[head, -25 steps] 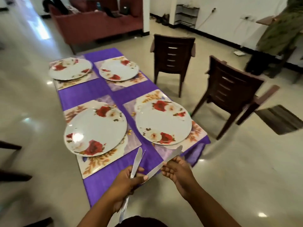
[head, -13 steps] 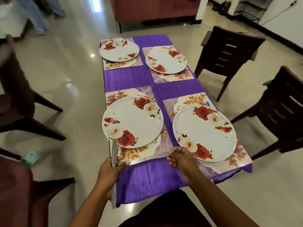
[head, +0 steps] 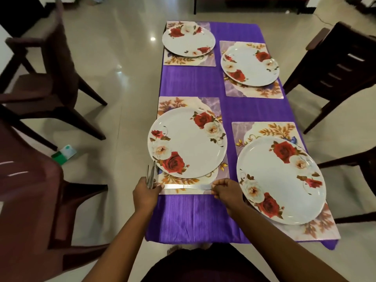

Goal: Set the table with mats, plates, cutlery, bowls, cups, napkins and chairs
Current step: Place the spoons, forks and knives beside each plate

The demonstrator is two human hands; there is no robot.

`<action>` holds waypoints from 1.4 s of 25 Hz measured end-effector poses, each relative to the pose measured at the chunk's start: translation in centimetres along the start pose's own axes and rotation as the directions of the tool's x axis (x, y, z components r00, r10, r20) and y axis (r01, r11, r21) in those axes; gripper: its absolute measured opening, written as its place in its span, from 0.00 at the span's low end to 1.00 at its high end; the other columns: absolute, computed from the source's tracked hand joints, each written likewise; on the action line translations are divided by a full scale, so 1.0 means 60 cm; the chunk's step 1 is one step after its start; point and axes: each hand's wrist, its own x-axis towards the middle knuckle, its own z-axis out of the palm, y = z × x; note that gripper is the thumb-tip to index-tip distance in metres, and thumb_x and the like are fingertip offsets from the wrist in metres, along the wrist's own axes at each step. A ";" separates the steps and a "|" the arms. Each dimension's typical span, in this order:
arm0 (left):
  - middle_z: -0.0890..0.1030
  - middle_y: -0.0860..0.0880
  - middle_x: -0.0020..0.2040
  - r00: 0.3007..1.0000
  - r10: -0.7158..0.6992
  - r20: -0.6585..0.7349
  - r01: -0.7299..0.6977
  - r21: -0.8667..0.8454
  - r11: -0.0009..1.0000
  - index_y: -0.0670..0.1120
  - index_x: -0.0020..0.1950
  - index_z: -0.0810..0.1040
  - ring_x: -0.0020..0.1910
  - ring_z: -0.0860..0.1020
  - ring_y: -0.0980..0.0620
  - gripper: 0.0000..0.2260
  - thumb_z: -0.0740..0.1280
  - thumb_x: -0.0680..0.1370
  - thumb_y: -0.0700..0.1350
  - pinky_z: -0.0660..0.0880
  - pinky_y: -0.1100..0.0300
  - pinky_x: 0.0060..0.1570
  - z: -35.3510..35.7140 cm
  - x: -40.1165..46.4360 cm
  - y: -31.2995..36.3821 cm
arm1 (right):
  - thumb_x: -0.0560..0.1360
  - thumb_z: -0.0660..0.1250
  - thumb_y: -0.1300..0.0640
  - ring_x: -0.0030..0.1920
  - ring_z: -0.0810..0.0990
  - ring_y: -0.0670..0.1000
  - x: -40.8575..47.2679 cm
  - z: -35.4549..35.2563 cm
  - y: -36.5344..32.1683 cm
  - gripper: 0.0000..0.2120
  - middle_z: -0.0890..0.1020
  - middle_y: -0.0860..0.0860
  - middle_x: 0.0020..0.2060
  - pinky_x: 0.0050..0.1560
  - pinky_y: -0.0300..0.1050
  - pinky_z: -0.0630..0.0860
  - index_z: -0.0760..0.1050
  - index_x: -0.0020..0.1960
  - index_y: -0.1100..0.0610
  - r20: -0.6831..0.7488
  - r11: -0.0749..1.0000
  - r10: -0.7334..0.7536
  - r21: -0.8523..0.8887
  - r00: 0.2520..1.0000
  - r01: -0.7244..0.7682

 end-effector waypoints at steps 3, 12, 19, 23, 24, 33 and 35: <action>0.80 0.45 0.50 0.998 0.039 -0.046 -0.038 0.035 0.999 0.44 0.53 0.72 0.45 0.79 0.46 0.14 0.74 0.74 0.45 0.79 0.53 0.42 0.011 0.003 0.006 | 0.75 0.69 0.62 0.48 0.82 0.53 0.020 0.001 0.014 0.06 0.83 0.52 0.42 0.54 0.49 0.81 0.79 0.43 0.52 0.041 0.994 -0.030 -0.103 0.999 0.034; 0.80 0.45 0.51 0.991 0.060 -0.120 -0.059 0.013 0.998 0.43 0.55 0.73 0.46 0.80 0.46 0.14 0.73 0.74 0.45 0.80 0.51 0.46 0.027 -0.012 0.005 | 0.77 0.68 0.60 0.48 0.80 0.50 0.043 0.014 0.027 0.03 0.82 0.50 0.44 0.54 0.44 0.79 0.78 0.50 0.58 0.070 0.937 -0.137 -0.313 0.988 0.152; 0.77 0.50 0.51 0.992 0.027 -0.126 -0.031 -0.028 0.999 0.43 0.59 0.72 0.49 0.79 0.47 0.17 0.73 0.74 0.45 0.76 0.57 0.44 0.030 -0.006 0.000 | 0.77 0.66 0.61 0.46 0.79 0.49 0.053 0.018 0.024 0.02 0.82 0.53 0.45 0.42 0.33 0.72 0.77 0.50 0.58 0.097 0.863 -0.187 -0.459 0.978 0.211; 0.78 0.51 0.53 0.997 0.015 -0.073 -0.023 -0.110 0.994 0.46 0.61 0.71 0.47 0.80 0.50 0.19 0.73 0.74 0.45 0.76 0.62 0.41 0.028 0.001 -0.017 | 0.78 0.67 0.60 0.44 0.78 0.47 0.058 0.019 0.023 0.04 0.82 0.52 0.46 0.40 0.32 0.70 0.78 0.51 0.59 0.110 0.837 -0.188 -0.503 0.976 0.218; 0.79 0.50 0.53 0.998 0.020 -0.064 -0.027 -0.117 0.993 0.47 0.61 0.71 0.46 0.79 0.52 0.19 0.73 0.74 0.45 0.76 0.65 0.39 0.029 0.002 -0.020 | 0.78 0.67 0.59 0.44 0.77 0.46 0.058 0.018 0.022 0.04 0.82 0.51 0.45 0.42 0.33 0.70 0.78 0.52 0.59 0.113 0.833 -0.189 -0.508 0.975 0.220; 0.76 0.48 0.58 0.997 -0.007 -0.083 -0.004 -0.132 0.991 0.49 0.63 0.67 0.52 0.80 0.48 0.25 0.76 0.72 0.47 0.81 0.49 0.49 0.039 0.006 -0.032 | 0.78 0.67 0.60 0.42 0.77 0.45 0.056 0.016 0.026 0.03 0.82 0.52 0.44 0.38 0.28 0.68 0.78 0.50 0.59 0.114 0.814 -0.233 -0.521 0.966 0.257; 0.74 0.47 0.59 0.997 -0.013 -0.081 0.004 -0.106 0.994 0.47 0.64 0.67 0.53 0.79 0.48 0.27 0.76 0.71 0.47 0.79 0.51 0.50 0.037 0.008 -0.028 | 0.77 0.67 0.60 0.41 0.77 0.46 0.053 0.017 0.025 0.01 0.81 0.52 0.43 0.39 0.30 0.71 0.76 0.49 0.58 0.100 0.818 -0.255 -0.508 0.962 0.269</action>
